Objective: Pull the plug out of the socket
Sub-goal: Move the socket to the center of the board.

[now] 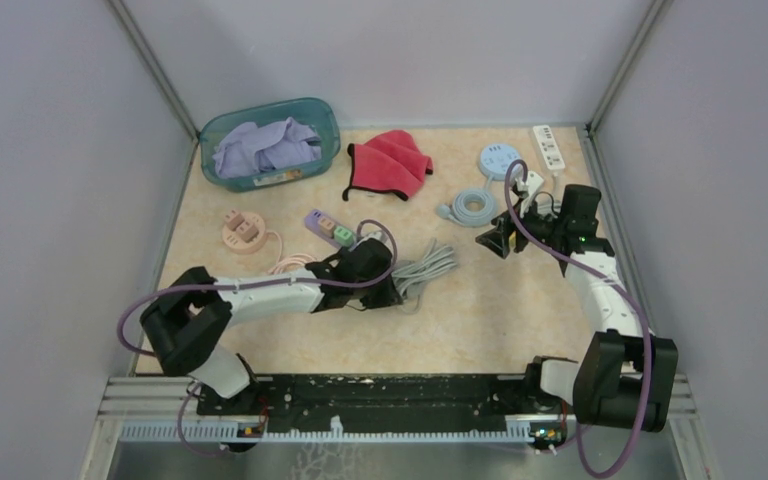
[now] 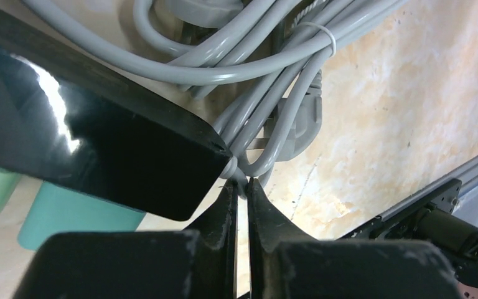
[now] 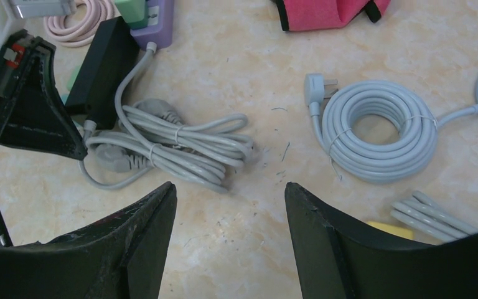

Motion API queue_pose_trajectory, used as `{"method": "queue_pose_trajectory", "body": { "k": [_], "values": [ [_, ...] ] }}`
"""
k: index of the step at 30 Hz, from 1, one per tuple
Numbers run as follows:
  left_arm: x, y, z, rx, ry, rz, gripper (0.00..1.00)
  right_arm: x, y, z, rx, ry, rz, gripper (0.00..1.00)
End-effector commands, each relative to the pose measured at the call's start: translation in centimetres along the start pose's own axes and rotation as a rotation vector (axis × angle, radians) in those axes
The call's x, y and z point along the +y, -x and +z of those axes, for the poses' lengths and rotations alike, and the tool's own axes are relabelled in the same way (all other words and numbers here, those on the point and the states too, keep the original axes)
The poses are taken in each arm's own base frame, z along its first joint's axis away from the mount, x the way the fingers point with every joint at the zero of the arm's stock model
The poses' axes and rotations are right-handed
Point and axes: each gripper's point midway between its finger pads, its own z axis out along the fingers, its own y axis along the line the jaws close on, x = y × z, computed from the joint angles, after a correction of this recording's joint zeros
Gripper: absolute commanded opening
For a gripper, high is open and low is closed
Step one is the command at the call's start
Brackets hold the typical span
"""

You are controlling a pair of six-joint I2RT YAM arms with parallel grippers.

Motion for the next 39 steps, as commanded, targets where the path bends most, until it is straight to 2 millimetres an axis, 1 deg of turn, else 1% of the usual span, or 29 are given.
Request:
{"method": "queue_pose_trajectory", "body": {
  "k": [1, 2, 3, 6, 9, 11, 12, 15, 18, 20, 22, 25, 27, 29, 31, 33, 35, 37, 39],
  "values": [
    [-4.8, -0.2, 0.7, 0.025, -0.124, 0.048, 0.07, 0.2, 2.2, -0.2, -0.058, 0.031, -0.065, 0.65],
    [-5.4, -0.5, 0.9, 0.032, -0.137, 0.059, 0.09, 0.2, 2.2, -0.3, -0.058, 0.03, -0.067, 0.65],
    [-5.7, -0.6, 1.1, 0.041, -0.145, 0.065, 0.13, 0.2, 2.2, -0.2, -0.058, 0.03, -0.068, 0.65],
    [-6.7, -0.8, 1.2, 0.064, -0.18, 0.116, 0.36, 0.2, 2.1, -0.2, -0.056, 0.027, -0.068, 0.65],
    [-7.6, -0.7, 0.5, 0.063, -0.231, 0.193, 0.48, 0.2, 2.1, -0.3, -0.054, 0.029, -0.069, 0.65],
    [-8.3, -0.3, -0.6, 0.043, -0.279, 0.251, 0.59, 0.2, 2.1, -0.3, -0.052, 0.029, -0.071, 0.65],
    [-8.5, -0.4, -1.2, 0.039, -0.304, 0.287, 0.62, 0.2, 2.1, -0.3, -0.052, 0.03, -0.071, 0.65],
    [-9.5, 0.1, -3.2, 0.0, -0.388, 0.399, 0.67, 0.3, 2.2, -0.3, -0.054, 0.035, -0.074, 0.65],
    [-9.7, 0.8, -5.0, -0.049, -0.426, 0.492, 0.69, 0.6, 2.2, -0.3, -0.058, 0.053, -0.081, 0.65],
    [-9.5, 1.4, -5.9, -0.087, -0.431, 0.545, 0.69, 1.3, 2.2, -0.3, -0.069, 0.088, -0.091, 0.65],
    [-8.7, 2.2, -6.4, -0.129, -0.404, 0.594, 0.69, 2.2, 2.2, -0.3, -0.09, 0.139, -0.111, 0.65],
    [-7.1, 3.6, -6.8, -0.19, -0.324, 0.708, 0.68, 5.0, 1.6, -0.5, -0.135, 0.282, -0.18, 0.67],
    [-5.6, 4.5, -6.8, -0.233, -0.255, 0.809, 0.63, 6.9, 0.8, -0.7, -0.17, 0.371, -0.258, 0.69],
    [-4.2, 4.8, -6.8, -0.262, -0.214, 0.951, 0.64, 8.4, 0.1, -0.9, -0.208, 0.428, -0.333, 0.71],
    [-3.0, 5.4, -6.9, -0.292, -0.169, 1.066, 0.66, 8.9, -0.3, -0.8, -0.209, 0.445, -0.351, 0.71],
    [-2.2, 5.9, -7.0, -0.315, -0.135, 1.178, 0.72, 8.7, -0.4, -0.6, -0.194, 0.443, -0.351, 0.71],
    [-1.7, 6.2, -7.1, -0.331, -0.115, 1.28, 0.77, 8.6, -0.7, -0.4, -0.182, 0.438, -0.353, 0.71],
    [-1.3, 7.0, -7.1, -0.341, -0.072, 1.339, 0.79, 8.5, -0.8, -0.4, -0.177, 0.434, -0.358, 0.71],
    [-0.7, 8.1, -7.3, -0.351, -0.026, 1.354, 0.8, 8.5, -0.9, -0.3, -0.172, 0.431, -0.362, 0.71]
  ]
}}
